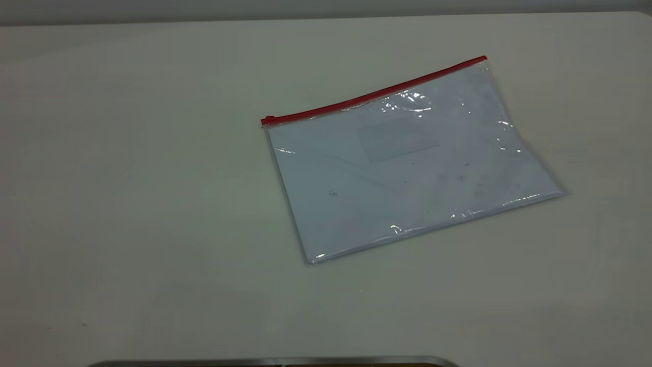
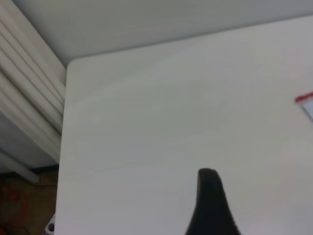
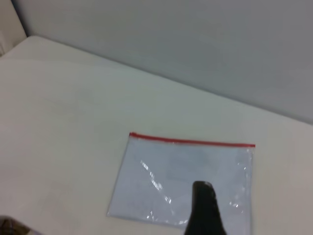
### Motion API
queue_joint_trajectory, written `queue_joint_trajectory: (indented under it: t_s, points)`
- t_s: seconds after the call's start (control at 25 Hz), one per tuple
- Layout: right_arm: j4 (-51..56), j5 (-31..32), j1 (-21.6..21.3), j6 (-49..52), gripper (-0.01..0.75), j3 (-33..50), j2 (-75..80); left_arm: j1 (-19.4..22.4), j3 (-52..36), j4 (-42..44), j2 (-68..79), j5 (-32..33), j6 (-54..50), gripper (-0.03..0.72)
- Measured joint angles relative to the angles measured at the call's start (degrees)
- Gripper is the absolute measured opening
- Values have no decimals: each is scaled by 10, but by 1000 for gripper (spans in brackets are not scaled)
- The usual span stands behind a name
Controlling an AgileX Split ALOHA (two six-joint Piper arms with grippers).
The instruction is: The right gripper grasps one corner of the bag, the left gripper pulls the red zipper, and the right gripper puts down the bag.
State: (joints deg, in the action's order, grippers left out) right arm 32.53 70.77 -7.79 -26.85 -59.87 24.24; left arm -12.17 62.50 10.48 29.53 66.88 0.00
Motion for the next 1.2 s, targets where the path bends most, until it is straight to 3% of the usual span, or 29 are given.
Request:
queue_joint_trajectory:
  t_s: [0.4,0.52,0.72,1.2]
  points:
    - [-75,0,1,1,589,191,-137,0,-190,-26,-162,0,0,590]
    - [-82,0,28,2,589,214,-157,0,-231,-34,-186,0,0,590]
    - [-110,0,68,11,589,247,-186,0,-278,-51,-210,0,0,590]
    - [-240,-48,72,119,588,321,-252,0,-318,-59,-225,0,0,590]
